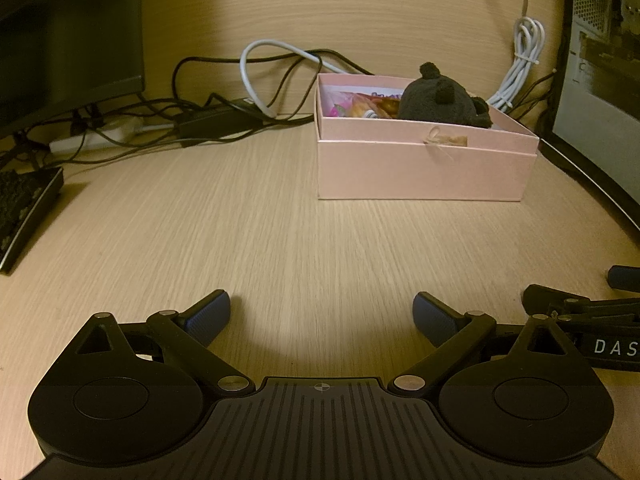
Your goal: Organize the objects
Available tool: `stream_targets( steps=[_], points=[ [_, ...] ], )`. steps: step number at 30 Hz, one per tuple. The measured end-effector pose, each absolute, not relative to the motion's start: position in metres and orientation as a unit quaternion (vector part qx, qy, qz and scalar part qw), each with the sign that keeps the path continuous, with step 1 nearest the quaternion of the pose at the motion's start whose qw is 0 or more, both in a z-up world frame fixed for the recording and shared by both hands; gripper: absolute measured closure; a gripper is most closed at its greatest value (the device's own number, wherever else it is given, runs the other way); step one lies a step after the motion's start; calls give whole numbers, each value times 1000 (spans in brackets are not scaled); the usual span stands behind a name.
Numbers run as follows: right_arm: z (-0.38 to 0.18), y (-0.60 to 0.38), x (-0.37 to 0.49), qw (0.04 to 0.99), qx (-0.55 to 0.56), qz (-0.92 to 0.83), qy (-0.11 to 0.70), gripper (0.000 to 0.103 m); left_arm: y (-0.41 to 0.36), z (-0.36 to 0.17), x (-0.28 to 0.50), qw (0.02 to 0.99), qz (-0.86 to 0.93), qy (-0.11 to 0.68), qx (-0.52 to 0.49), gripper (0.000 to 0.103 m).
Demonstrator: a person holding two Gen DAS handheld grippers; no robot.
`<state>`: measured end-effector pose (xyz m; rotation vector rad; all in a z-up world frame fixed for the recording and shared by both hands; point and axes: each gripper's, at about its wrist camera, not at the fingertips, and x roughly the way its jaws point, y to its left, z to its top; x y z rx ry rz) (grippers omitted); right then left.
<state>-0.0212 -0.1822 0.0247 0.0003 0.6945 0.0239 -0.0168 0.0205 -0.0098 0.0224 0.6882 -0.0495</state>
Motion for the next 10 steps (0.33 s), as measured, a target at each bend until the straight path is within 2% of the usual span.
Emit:
stream_targets(
  steps=[10],
  points=[
    [25,-182,-21,940,0,12,340,0,21,-9,-18,942,-27,335,8,3]
  ],
)
